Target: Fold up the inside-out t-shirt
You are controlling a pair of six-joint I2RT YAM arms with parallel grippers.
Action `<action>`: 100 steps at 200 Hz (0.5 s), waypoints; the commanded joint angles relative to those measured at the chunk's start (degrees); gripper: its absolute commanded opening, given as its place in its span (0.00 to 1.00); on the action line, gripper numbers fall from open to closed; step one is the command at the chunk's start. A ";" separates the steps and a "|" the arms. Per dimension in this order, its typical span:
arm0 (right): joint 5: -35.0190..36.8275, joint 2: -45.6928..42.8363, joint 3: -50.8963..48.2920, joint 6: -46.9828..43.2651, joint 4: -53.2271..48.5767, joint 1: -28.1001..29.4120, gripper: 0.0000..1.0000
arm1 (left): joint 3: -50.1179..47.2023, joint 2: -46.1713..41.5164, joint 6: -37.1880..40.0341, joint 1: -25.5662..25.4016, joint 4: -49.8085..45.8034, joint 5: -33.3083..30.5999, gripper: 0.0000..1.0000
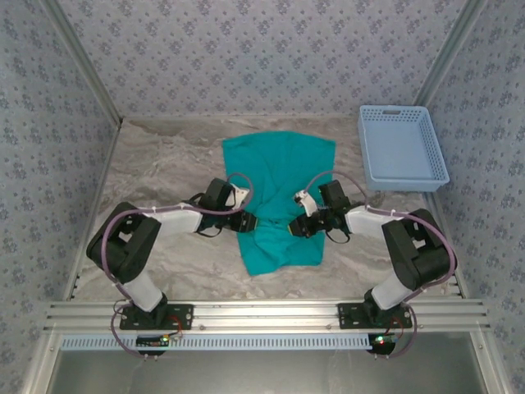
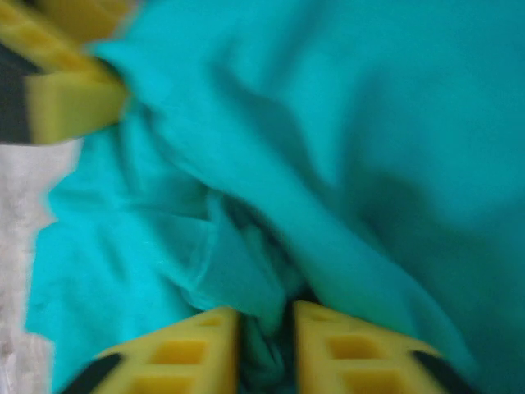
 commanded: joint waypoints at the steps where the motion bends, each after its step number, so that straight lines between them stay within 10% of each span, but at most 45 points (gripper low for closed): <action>1: 12.91 -3.34 0.23 4.66 -3.31 -0.76 0.34 | 1.25 -4.01 2.14 -1.11 -2.93 -0.77 0.43; 100: 28.34 -6.27 11.05 -14.03 -11.22 17.54 0.42 | -0.21 -5.94 -1.54 -0.65 -1.08 -0.17 0.44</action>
